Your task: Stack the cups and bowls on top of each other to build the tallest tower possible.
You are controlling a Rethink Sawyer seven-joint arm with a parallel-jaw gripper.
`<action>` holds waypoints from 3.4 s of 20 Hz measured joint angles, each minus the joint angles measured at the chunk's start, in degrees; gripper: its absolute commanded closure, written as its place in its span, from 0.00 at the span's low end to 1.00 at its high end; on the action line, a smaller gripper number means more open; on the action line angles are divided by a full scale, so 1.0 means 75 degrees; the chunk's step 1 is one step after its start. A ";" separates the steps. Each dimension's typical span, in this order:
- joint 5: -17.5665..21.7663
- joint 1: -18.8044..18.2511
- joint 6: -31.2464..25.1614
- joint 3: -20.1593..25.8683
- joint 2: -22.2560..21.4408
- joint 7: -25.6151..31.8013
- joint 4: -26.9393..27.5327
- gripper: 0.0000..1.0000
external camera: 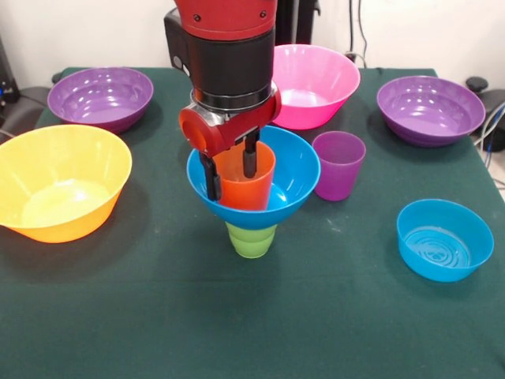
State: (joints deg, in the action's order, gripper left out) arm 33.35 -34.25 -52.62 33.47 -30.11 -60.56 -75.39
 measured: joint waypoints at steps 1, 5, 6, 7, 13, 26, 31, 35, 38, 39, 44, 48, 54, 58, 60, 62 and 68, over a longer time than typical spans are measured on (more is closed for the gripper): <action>0.0000 0.0000 0.0000 0.0001 -0.0012 0.0000 -0.0001 0.00; 0.0000 -0.0001 0.0000 0.0003 -0.0113 0.0000 -0.0002 0.00; 0.0000 -0.0001 0.0000 0.0003 -0.0126 0.0000 -0.0002 0.00; 0.0000 -0.0001 0.0000 0.0003 -0.0163 0.0000 -0.0002 0.00; -0.0002 -0.0004 0.0000 0.0009 -0.0395 0.0000 -0.0002 0.00; -0.0010 -0.0012 -0.0002 0.0018 -0.0743 0.0000 -0.0044 0.00; -0.0062 -0.0024 -0.0002 0.0025 -0.0801 0.0000 -0.0095 0.00; -0.0130 -0.0024 -0.0002 0.0026 -0.0864 0.0000 -0.0139 0.00; -0.0170 -0.0024 -0.0005 0.0026 -0.0919 0.0000 -0.0167 0.00; -0.0192 -0.0024 -0.0016 0.0026 -0.0936 0.0000 -0.0176 0.00; -0.0220 -0.0023 -0.0076 0.0025 -0.0942 0.0000 -0.0180 0.00; -0.0241 -0.0023 -0.0079 0.0026 -0.0942 0.0000 -0.0192 0.00; -0.0266 -0.0023 -0.0084 0.0030 -0.0942 0.0000 -0.0212 0.00; -0.0273 -0.0023 -0.0116 0.0034 -0.0942 0.0000 -0.0213 0.00; -0.0273 -0.0023 -0.0158 0.0034 -0.0942 0.0000 -0.0215 0.00; -0.0273 -0.0023 -0.0204 0.0035 -0.0941 0.0000 -0.0215 0.00; -0.0273 -0.0023 -0.0442 0.0040 -0.0942 0.0000 -0.0217 1.00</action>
State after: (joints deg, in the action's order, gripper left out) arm 31.31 -34.42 -55.93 33.77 -37.17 -60.56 -77.01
